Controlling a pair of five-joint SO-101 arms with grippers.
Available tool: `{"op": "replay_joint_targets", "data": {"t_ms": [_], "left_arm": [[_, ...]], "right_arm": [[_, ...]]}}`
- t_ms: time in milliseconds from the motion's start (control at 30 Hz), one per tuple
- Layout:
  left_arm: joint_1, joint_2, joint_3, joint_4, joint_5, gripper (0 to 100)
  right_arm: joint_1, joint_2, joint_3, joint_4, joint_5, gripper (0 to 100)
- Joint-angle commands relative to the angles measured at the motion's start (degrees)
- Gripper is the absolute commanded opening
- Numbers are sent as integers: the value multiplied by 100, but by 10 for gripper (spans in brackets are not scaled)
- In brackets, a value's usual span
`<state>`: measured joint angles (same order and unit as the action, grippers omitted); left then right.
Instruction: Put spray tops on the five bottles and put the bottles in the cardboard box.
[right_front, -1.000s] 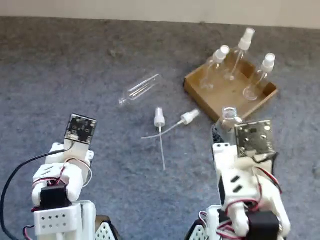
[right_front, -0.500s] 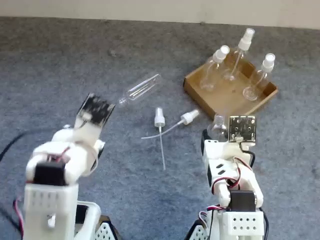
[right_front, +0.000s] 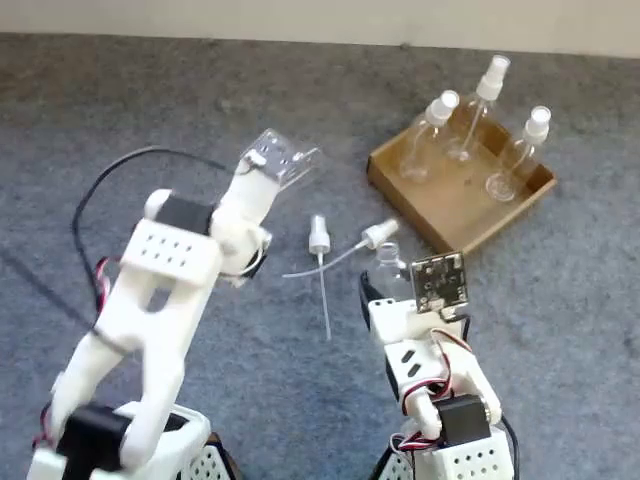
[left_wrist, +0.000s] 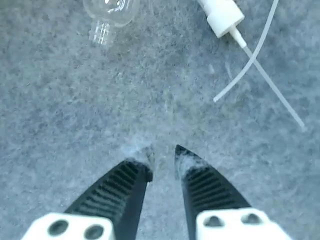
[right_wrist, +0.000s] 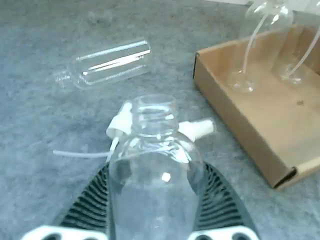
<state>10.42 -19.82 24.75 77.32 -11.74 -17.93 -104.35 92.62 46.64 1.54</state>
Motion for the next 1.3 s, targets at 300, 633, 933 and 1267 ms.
{"op": "replay_joint_targets", "data": {"t_ms": [300, 633, 933, 1267], "left_arm": [[593, 2862, -3380, 932, 1829, 200], [602, 5376, -5719, 1345, 2884, 205], [681, 6958, -7802, 2101, 2927, 270], [664, 7969, -8435, 2110, 2901, 230]], "right_arm": [[-75, -57, 101, -145, -26, 9], [-75, -48, 347, -145, -26, 9], [-75, -48, 391, -145, -26, 9], [-75, -48, 400, -145, -26, 9]]}}
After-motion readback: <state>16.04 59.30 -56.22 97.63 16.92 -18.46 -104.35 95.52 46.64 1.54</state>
